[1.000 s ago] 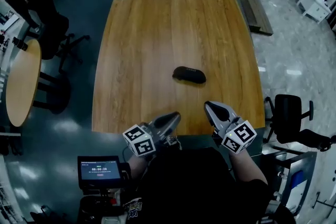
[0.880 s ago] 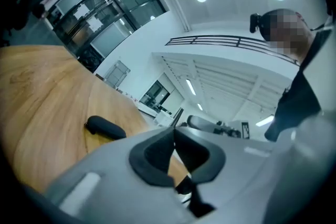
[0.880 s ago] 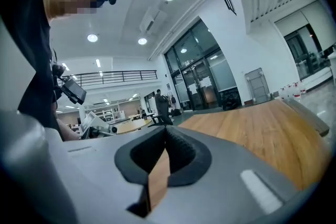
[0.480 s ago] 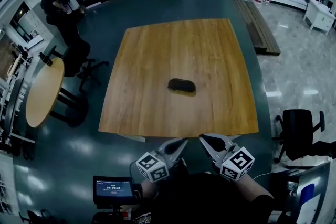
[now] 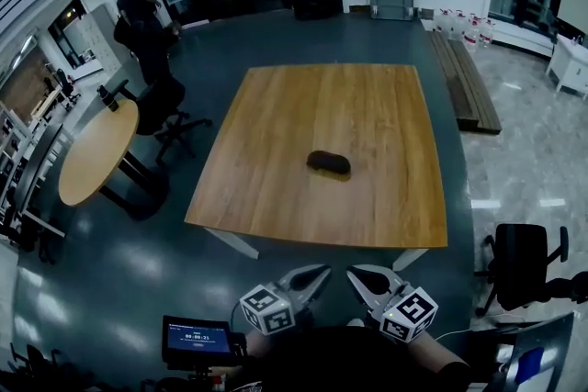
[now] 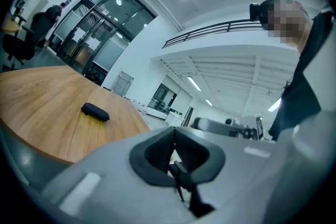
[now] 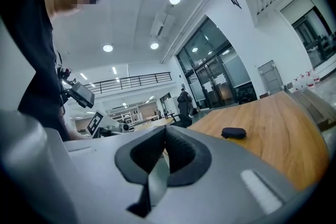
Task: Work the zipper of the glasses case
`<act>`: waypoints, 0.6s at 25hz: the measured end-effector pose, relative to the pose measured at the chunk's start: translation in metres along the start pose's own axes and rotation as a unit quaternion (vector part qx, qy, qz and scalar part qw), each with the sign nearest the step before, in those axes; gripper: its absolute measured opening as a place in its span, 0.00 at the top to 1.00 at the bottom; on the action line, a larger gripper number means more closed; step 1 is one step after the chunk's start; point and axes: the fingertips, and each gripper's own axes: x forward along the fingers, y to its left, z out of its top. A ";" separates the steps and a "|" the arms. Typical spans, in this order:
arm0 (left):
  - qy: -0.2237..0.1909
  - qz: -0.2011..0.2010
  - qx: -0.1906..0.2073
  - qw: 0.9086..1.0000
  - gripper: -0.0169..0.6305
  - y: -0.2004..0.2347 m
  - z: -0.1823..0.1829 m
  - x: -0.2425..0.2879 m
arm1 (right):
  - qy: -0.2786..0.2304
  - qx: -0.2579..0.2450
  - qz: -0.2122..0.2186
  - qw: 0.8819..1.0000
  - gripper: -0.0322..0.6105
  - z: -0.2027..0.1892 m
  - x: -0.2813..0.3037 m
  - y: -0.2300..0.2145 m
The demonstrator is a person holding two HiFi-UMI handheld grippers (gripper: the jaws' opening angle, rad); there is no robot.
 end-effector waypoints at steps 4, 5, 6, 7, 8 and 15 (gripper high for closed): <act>0.001 -0.009 -0.003 1.000 0.97 0.002 0.003 0.000 | -0.012 0.014 -0.024 1.000 0.94 0.001 -0.003 -0.004; 0.003 -0.012 -0.004 1.000 0.97 0.003 0.004 0.000 | -0.015 0.017 -0.030 0.999 0.94 0.002 -0.003 -0.004; 0.005 -0.015 -0.004 1.000 0.97 0.004 0.004 -0.001 | -0.018 0.017 -0.036 0.999 0.94 0.002 -0.002 -0.004; 0.007 -0.018 -0.004 1.000 0.97 0.006 0.004 -0.003 | -0.021 0.016 -0.041 0.999 0.94 0.002 0.000 -0.003; 0.010 -0.020 -0.004 1.000 0.97 0.008 0.004 -0.005 | -0.022 0.015 -0.045 0.999 0.94 0.001 0.003 -0.001; 0.009 -0.026 -0.013 1.000 0.97 0.026 0.008 -0.025 | -0.021 -0.001 -0.055 0.998 0.94 -0.005 0.026 0.016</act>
